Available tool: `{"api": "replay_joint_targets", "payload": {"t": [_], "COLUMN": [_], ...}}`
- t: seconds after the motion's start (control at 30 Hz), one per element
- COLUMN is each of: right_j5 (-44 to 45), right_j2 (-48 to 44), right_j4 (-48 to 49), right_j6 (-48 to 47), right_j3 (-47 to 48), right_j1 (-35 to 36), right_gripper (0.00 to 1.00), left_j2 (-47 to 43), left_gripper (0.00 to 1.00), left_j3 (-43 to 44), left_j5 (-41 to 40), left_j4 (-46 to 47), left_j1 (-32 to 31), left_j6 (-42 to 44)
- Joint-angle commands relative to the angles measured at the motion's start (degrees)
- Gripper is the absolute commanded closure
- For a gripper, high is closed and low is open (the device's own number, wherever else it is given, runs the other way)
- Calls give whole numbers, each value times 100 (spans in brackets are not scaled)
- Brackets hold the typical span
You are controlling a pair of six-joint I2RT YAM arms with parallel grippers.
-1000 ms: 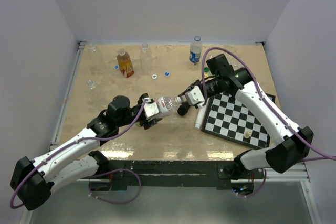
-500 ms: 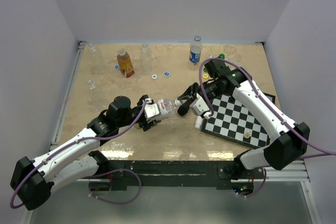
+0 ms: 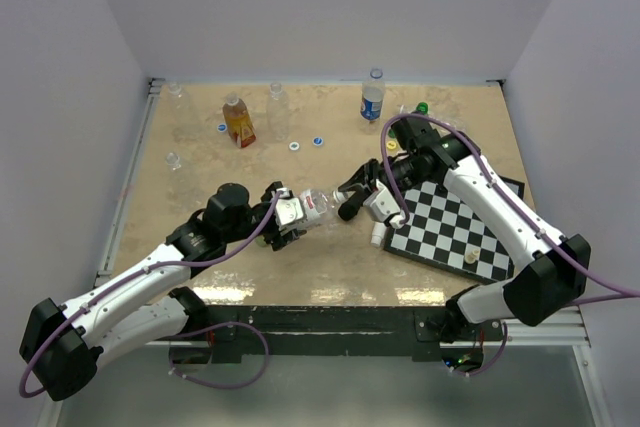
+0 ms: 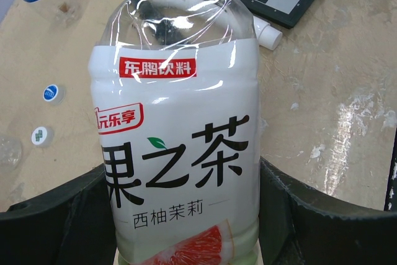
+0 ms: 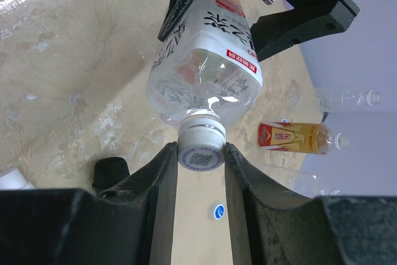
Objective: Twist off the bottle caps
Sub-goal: Unscrew the bottle cap from the plastic bottle.
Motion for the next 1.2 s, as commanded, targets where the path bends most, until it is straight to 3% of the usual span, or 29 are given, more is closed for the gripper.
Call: {"api": "replay_joint_targets", "payload": {"t": [0.0,0.13,0.23,0.27,0.3,0.7,0.77,0.87,0.9,1.03,1.17], "right_j5": [-136,-215,-338,-391,-444,-620,-550,335,608,252,-22], "right_j2": [-246,-282,-343,-369,-396,-835,-967,-1116,-1108,-748,-651], "right_j4": [-297,-271,-280,-288,-297,-131,403,2026,2249,1243,1257], "right_j6": [-29,50,164,191,217,1068,2546,6198,7003,7012,7458], "right_j3": [-75,-119,-163,-180,-198,-470,-488,-549,-549,-287,-233], "right_j1": [-74,-109,-162,-188,-215,-619,-663,-672,-672,-672,-672], "right_gripper": [86,62,36,16,2,2,2,2,2,2,2], "left_j2": [-70,-53,-53,-62,-53,-53,-53,-53,-53,-35,-35], "left_gripper": [100,100,100,100,100,100,100,100,100,100,100], "left_j3": [65,65,65,65,65,65,73,65,65,65,65], "left_j5": [-377,-369,-369,-377,-377,-386,-395,-395,-386,-378,-395], "left_j4": [181,181,181,190,181,190,190,190,190,199,190], "left_j1": [100,92,100,92,92,92,100,92,100,100,100], "left_j6": [-88,-88,-80,-88,-88,-88,-80,-80,-80,-88,-97]}}
